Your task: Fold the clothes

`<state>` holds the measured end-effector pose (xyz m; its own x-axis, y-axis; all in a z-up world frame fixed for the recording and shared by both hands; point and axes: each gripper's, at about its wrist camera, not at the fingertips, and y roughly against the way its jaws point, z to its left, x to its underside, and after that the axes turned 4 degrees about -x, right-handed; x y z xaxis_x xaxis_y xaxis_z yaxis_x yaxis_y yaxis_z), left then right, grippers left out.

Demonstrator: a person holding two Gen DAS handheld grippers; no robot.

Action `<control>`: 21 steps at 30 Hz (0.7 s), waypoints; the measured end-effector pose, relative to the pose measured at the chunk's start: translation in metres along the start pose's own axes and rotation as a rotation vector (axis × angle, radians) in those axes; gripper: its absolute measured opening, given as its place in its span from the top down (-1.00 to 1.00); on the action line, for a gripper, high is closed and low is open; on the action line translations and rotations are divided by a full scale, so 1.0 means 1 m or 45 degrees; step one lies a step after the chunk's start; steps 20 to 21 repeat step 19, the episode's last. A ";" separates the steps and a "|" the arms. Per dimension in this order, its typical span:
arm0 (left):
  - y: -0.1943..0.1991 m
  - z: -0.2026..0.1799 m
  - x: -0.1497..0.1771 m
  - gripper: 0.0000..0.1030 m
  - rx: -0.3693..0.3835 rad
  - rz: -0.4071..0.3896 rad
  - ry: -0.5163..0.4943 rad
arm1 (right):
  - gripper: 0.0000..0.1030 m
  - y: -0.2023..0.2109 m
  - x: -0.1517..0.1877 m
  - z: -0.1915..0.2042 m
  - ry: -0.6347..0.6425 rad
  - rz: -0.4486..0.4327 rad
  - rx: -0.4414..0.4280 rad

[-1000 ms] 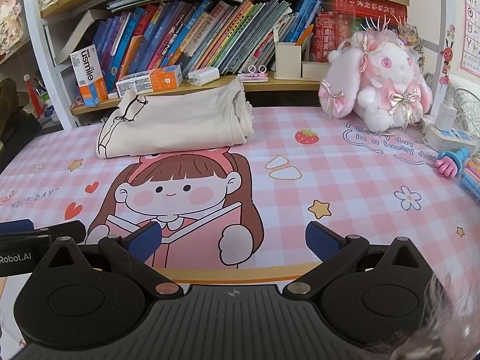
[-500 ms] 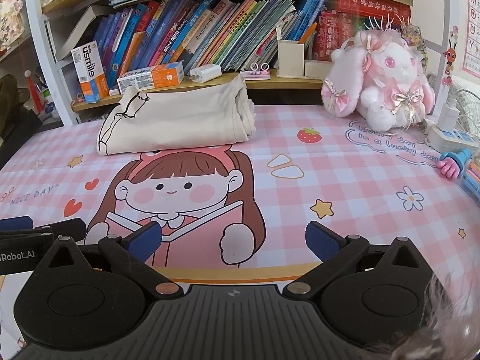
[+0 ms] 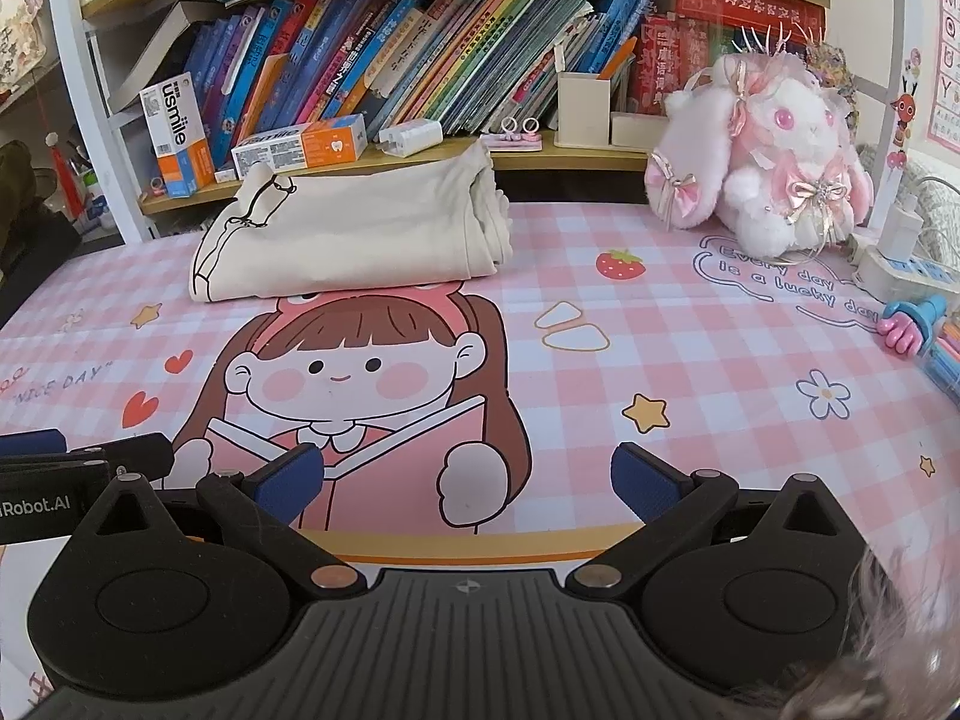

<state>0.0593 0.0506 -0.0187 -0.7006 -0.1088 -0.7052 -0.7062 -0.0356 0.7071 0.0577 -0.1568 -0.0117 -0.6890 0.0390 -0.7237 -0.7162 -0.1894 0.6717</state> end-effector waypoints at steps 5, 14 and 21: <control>0.000 -0.001 0.000 -0.91 0.003 -0.004 -0.010 | -1.00 0.000 0.000 0.001 -0.002 0.002 -0.001; 0.001 -0.003 0.001 -1.00 0.016 -0.011 -0.026 | -1.00 -0.001 0.001 0.001 -0.006 0.008 -0.003; 0.000 -0.003 0.002 -1.00 0.031 0.000 -0.030 | -1.00 -0.001 0.001 0.000 -0.012 0.013 -0.004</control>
